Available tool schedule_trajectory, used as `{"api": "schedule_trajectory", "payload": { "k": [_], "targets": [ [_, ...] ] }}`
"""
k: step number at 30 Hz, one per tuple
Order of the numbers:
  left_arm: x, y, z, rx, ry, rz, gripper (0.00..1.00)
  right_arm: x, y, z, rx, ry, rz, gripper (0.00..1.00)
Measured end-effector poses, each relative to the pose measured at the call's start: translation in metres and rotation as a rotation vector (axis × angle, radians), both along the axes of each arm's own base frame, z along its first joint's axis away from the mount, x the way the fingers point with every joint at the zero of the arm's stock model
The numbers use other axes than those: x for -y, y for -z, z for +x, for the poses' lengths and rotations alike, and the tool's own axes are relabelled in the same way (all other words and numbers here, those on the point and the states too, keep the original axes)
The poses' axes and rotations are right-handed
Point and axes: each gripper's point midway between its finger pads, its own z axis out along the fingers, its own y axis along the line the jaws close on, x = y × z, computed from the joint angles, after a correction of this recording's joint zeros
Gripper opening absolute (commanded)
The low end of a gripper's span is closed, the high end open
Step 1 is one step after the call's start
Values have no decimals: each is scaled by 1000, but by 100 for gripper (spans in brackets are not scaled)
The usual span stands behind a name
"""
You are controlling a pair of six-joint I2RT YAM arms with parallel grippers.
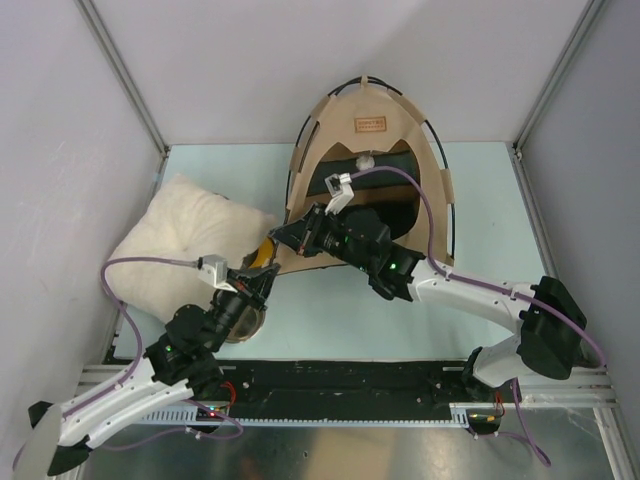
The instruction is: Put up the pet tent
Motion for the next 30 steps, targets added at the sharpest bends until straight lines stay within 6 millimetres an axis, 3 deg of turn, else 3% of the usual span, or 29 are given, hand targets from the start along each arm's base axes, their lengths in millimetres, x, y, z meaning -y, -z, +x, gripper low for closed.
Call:
{"api": "schedule_trajectory", "payload": {
  "k": [10,30],
  "targets": [
    [-1,-6,-2,81,-2,57,0,4,-1,8,-16,17,13,0],
    [11,2,-9,107,12,144,0,-2,2,13,-40,1,17,0]
  ]
}}
